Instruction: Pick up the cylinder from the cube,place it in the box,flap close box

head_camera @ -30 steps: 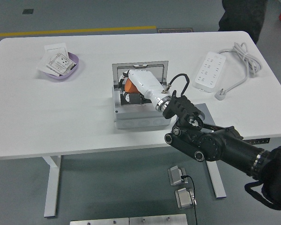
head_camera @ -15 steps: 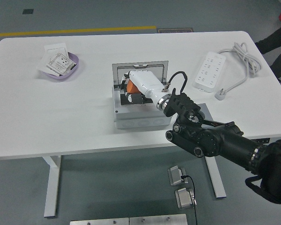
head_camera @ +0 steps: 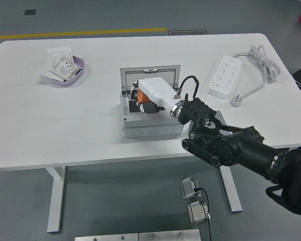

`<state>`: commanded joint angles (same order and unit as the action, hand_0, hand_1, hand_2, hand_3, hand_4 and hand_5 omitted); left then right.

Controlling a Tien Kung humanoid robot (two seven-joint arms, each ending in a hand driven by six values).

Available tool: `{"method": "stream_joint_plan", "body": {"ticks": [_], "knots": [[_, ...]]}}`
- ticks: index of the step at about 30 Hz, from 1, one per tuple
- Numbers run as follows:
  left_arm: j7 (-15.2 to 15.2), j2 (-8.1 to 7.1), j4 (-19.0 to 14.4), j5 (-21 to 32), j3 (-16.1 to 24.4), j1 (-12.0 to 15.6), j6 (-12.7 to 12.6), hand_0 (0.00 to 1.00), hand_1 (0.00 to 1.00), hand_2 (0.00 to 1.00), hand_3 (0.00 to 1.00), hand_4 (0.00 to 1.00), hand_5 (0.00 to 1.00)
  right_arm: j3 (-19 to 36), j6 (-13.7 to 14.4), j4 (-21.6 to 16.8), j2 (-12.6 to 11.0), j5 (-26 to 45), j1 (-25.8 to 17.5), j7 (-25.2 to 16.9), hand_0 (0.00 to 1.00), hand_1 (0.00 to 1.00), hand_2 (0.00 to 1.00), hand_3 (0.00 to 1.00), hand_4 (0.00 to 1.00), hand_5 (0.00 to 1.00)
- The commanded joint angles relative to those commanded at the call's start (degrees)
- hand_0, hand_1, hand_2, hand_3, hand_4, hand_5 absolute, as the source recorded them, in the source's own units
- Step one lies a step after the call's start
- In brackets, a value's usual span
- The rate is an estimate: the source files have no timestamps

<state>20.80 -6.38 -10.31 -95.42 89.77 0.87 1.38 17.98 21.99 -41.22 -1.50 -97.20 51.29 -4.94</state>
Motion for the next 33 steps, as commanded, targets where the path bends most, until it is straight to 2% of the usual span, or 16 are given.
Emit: {"method": "stream_joint_plan", "body": {"ticks": [8, 9, 14, 15, 20, 21, 26, 27, 32, 33], "knots": [[0.0, 0.09, 0.0, 0.0, -0.2, 0.2, 0.0, 0.781, 0.778, 0.75, 0.587, 0.702, 0.079, 1.1, -1.4, 0.5, 0.0, -0.7, 0.0, -1.2, 0.097, 0.197, 0.223, 0.253, 0.002, 0.002], [0.0, 0.09, 0.0, 0.1, -0.2, 0.2, 0.0, 0.781, 0.778, 0.75, 0.587, 0.702, 0.079, 1.2, -1.5, 0.5, 0.0, -0.8, 0.0, -1.4, 0.142, 0.211, 0.26, 0.29, 0.002, 0.002], [-0.2, 0.17, 0.0, 0.3, -0.5, 0.1, -0.1, 0.781, 0.778, 0.75, 0.587, 0.702, 0.079, 1.8, -1.8, 0.6, -0.1, -1.0, 0.0, -1.9, 0.142, 0.211, 0.26, 0.29, 0.002, 0.002], [-0.2, 0.19, 0.0, 0.3, -0.6, 0.0, -0.1, 0.781, 0.778, 0.75, 0.587, 0.703, 0.079, 1.9, -1.8, 0.6, -0.1, -1.0, -0.1, -1.9, 0.276, 0.37, 0.47, 0.565, 0.252, 0.081], [-0.4, 0.22, 0.0, 0.7, -1.3, 0.0, -0.1, 0.781, 0.778, 0.75, 0.587, 0.703, 0.079, 2.1, -1.4, 0.7, -0.3, -1.1, -0.3, -2.3, 0.276, 0.37, 0.47, 0.565, 0.252, 0.081], [-0.6, 0.22, 0.0, 0.9, -1.5, 0.0, -0.1, 0.781, 0.778, 0.75, 0.587, 0.702, 0.079, 2.1, -1.4, 0.8, -0.3, -1.2, -0.3, -2.3, 0.324, 0.471, 0.578, 0.668, 0.497, 0.129], [-1.4, 0.34, 0.0, 2.4, -3.6, 0.2, -0.1, 0.781, 0.778, 0.75, 0.587, 0.702, 0.079, 2.0, -1.3, 0.8, -0.6, -1.6, -0.6, -2.5, 0.324, 0.471, 0.578, 0.668, 0.497, 0.129], [-1.6, 0.37, 0.0, 2.7, -3.9, 0.2, -0.1, 0.781, 0.778, 0.75, 0.587, 0.702, 0.079, 2.0, -1.3, 0.8, -0.7, -1.6, -0.7, -2.5, 0.347, 0.466, 0.567, 0.678, 0.78, 0.29], [-2.3, 0.5, 0.0, 4.2, -5.9, 0.1, -0.2, 0.781, 0.778, 0.75, 0.587, 0.702, 0.079, 2.0, -1.4, 0.9, -0.9, -2.0, -0.8, -2.5, 0.347, 0.466, 0.567, 0.678, 0.78, 0.29], [-2.4, 0.49, 0.0, 4.3, -6.1, 0.1, -0.2, 0.781, 0.778, 0.75, 0.587, 0.702, 0.079, 2.0, -1.4, 0.9, -0.9, -2.0, -0.8, -2.5, 0.36, 0.473, 0.575, 0.711, 0.836, 0.326]]}}
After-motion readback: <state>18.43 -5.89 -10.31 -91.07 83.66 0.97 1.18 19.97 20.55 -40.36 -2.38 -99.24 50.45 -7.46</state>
